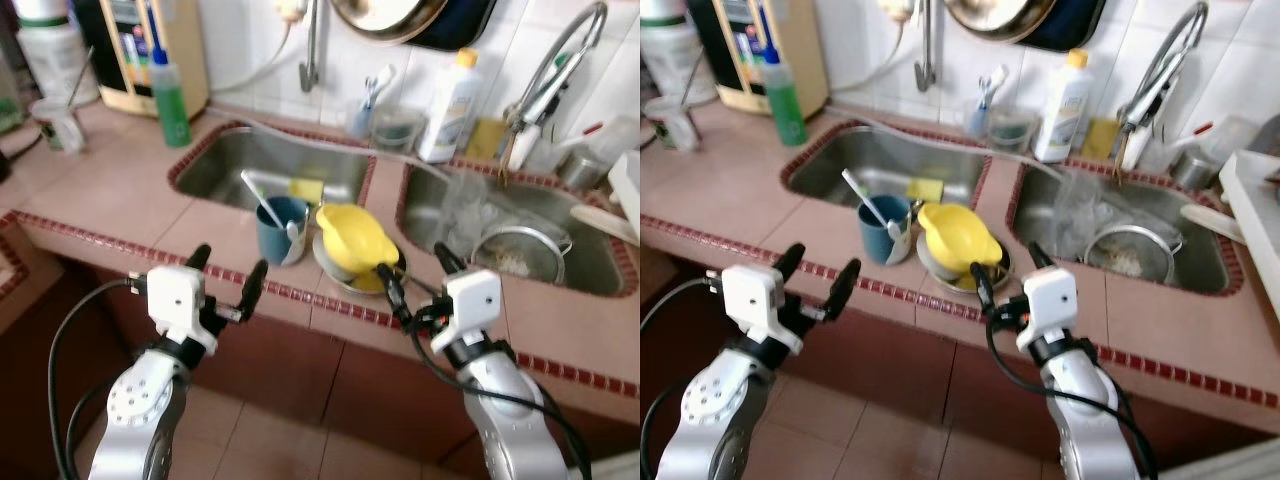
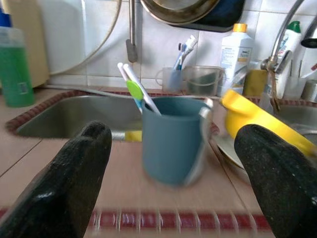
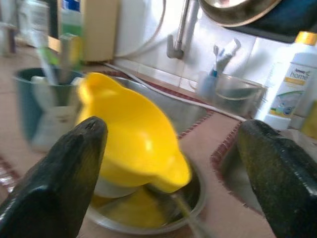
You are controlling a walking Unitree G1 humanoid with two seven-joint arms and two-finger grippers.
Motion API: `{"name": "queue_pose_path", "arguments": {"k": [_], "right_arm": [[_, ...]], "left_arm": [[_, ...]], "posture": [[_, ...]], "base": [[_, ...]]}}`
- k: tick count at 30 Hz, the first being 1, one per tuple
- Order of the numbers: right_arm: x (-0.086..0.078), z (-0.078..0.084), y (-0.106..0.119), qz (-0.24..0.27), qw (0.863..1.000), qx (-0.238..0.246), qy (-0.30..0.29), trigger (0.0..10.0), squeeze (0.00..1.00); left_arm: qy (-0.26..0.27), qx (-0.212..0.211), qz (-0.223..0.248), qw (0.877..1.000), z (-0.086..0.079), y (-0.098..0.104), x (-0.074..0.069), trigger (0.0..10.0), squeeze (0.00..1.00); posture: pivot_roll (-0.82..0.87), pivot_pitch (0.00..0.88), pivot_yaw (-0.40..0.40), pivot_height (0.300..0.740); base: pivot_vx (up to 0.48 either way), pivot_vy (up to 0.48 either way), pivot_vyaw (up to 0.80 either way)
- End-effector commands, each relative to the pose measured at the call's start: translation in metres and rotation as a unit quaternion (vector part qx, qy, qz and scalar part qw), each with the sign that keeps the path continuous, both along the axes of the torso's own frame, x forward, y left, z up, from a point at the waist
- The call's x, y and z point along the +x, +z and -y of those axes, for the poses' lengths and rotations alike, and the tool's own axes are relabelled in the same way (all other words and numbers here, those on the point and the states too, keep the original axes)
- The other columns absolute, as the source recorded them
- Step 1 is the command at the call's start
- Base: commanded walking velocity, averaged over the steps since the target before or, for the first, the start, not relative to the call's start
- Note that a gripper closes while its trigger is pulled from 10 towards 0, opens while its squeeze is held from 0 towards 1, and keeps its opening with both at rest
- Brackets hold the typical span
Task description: Kitchen organization
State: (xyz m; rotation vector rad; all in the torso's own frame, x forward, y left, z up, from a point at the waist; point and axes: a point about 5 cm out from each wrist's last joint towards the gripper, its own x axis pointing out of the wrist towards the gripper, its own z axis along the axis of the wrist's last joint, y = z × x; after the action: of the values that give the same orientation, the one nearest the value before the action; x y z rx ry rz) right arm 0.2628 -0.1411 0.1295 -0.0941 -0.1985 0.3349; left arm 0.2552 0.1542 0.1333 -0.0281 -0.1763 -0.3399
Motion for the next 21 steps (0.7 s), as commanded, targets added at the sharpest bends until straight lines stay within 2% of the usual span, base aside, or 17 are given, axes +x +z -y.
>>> {"name": "queue_pose_path", "arguments": {"k": [1,7,14,17,21], "right_arm": [[-0.001,0.009,0.001,0.0,1.0,-0.006,-0.017,10.0,0.0],[-0.003,0.008,0.001,-0.005,1.0,-0.004,-0.003,10.0,0.0],[-0.017,0.002,0.004,-0.013,0.997,0.008,0.073,10.0,0.0],[-0.02,0.002,0.003,-0.017,0.997,0.007,0.081,10.0,0.0],[-0.026,0.002,0.002,-0.028,0.994,0.011,0.1,10.0,0.0]], "left_arm": [[-0.014,-0.002,0.007,1.0,0.01,0.002,-0.001,10.0,0.0],[-0.018,0.009,0.008,1.0,0.011,0.006,0.001,10.0,0.0],[-0.026,0.028,0.027,0.999,0.007,0.018,0.006,10.0,0.0],[-0.029,0.032,0.032,0.999,0.007,0.021,0.008,10.0,0.0],[-0.046,0.051,0.042,0.997,0.016,0.028,0.01,10.0,0.0]], "posture": [[0.03,0.004,-0.044,0.74],[0.02,0.009,-0.041,0.74],[0.01,0.019,-0.032,0.74],[0.0,0.026,-0.025,0.74],[0.0,0.031,-0.027,0.74]], "base": [[0.0,0.0,0.0],[0.0,0.0,0.0],[0.0,0.0,0.0],[0.0,0.0,0.0],[0.0,0.0,0.0]]}}
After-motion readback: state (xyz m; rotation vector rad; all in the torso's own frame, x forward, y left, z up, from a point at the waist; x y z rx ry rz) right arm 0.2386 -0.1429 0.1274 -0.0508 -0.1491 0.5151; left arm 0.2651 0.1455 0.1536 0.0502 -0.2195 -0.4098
